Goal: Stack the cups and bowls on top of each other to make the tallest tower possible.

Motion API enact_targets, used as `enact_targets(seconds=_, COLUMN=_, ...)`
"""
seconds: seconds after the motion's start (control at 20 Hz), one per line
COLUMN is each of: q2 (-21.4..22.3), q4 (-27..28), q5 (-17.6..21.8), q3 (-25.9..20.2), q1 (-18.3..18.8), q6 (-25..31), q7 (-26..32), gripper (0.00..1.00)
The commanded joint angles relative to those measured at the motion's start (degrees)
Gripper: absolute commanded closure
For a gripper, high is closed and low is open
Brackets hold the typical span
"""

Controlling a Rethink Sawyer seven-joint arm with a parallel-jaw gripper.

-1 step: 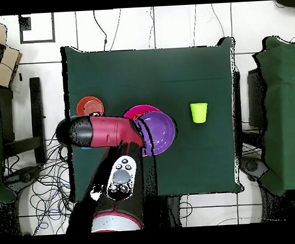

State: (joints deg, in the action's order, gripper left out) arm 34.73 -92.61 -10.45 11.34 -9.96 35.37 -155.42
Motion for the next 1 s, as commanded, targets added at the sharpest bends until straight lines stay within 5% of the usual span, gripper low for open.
enact_targets(seconds=0.05, q2=-5.88, q4=14.49, q5=-1.15, q3=-1.39, q1=-0.87, q6=12.66, q7=-8.63, gripper=0.00)
enact_targets(seconds=0.3, q2=-14.50, q4=21.94, q5=-1.72, q3=3.03, q1=-5.83, q6=10.99, q7=-16.32, gripper=0.00)
enact_targets(seconds=0.45, q2=-16.86, q4=21.53, q5=-2.18, q3=5.09, q1=-8.11, q6=7.04, q7=-17.34, gripper=0.00)
enact_targets(seconds=0.85, q2=-9.70, q4=7.20, q5=-3.59, q3=5.91, q1=-11.85, q6=-2.99, q7=-13.55, gripper=0.00)
enact_targets(seconds=1.0, q2=-3.96, q4=3.01, q5=-4.33, q3=7.36, q1=-13.88, q6=0.74, q7=-12.69, gripper=0.00)
